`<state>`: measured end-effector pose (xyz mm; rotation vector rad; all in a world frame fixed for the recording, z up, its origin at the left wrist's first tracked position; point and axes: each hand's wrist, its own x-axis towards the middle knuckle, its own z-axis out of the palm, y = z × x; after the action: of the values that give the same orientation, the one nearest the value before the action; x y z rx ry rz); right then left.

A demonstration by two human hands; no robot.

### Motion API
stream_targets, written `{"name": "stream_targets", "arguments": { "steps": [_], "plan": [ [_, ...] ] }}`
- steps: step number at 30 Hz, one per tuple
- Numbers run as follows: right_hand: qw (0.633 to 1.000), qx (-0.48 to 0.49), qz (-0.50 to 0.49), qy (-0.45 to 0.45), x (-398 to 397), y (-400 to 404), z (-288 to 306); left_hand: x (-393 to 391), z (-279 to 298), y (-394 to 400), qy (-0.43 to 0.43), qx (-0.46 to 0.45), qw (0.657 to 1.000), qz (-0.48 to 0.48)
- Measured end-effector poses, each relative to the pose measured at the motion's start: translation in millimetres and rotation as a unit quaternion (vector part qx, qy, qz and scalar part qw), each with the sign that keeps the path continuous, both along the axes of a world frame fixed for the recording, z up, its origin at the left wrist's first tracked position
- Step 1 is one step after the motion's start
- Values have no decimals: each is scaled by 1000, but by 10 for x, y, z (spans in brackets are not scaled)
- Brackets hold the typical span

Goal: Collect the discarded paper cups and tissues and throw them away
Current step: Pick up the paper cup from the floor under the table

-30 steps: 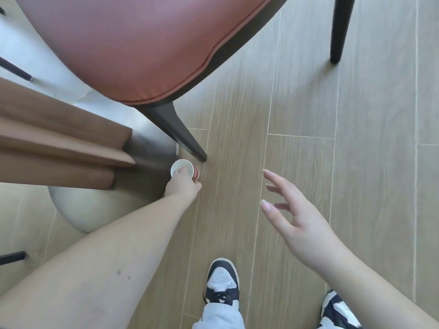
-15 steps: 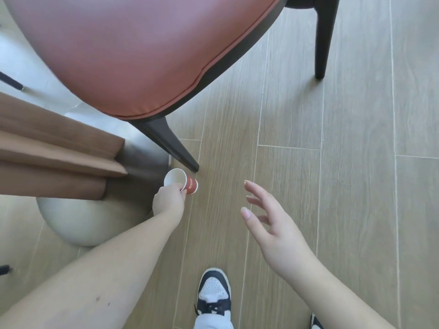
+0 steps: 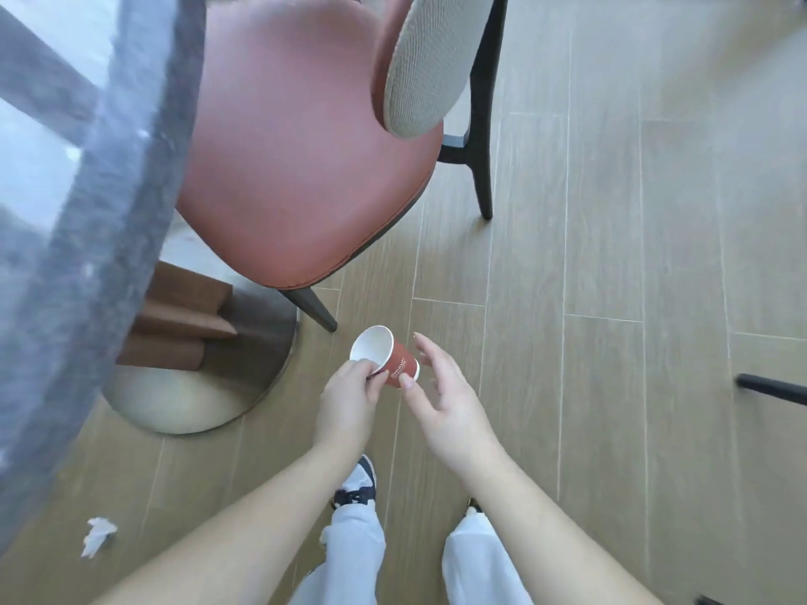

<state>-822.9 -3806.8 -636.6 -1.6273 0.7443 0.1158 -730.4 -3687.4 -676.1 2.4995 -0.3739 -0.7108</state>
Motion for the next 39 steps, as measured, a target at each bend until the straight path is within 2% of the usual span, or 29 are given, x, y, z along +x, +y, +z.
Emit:
{"name": "stream_targets", "arguments": {
  "steps": [9, 14, 16, 19, 22, 27, 29, 35, 39],
  "plan": [
    [994, -93, 49, 40, -320, -320, 1344, -208, 1576, -62, -38, -71, 996, -39],
    [975, -184, 122, 3, -393, -378, 2159, -383, 2579, -46, -79, -148, 983, -69],
    [979, -165, 116, -14, -437, -353, 2494, -432, 2973, -8, -93, -176, 977, -82],
    [990, -84, 93, -57, -501, -315, 2944, -429, 3457, 30, -125, -239, 958, -100],
    [990, -71, 77, -94, -491, -322, 3291, -416, 3858, 42, -140, -283, 942, -110],
    [983, -80, 68, -152, -334, -338, 3889, -469, 4493, -54, -88, -409, 908, 7],
    [979, -87, 80, -167, -265, -333, 4081, -477, 4664, -84, -69, -432, 898, 48],
    [970, -74, 122, -197, -26, -302, 4378, -324, 4935, -124, -10, -449, 886, 115],
    [961, -85, 166, -202, 206, -188, 4496, -142, 5031, -55, -5, -384, 913, 134]
  ]
}}
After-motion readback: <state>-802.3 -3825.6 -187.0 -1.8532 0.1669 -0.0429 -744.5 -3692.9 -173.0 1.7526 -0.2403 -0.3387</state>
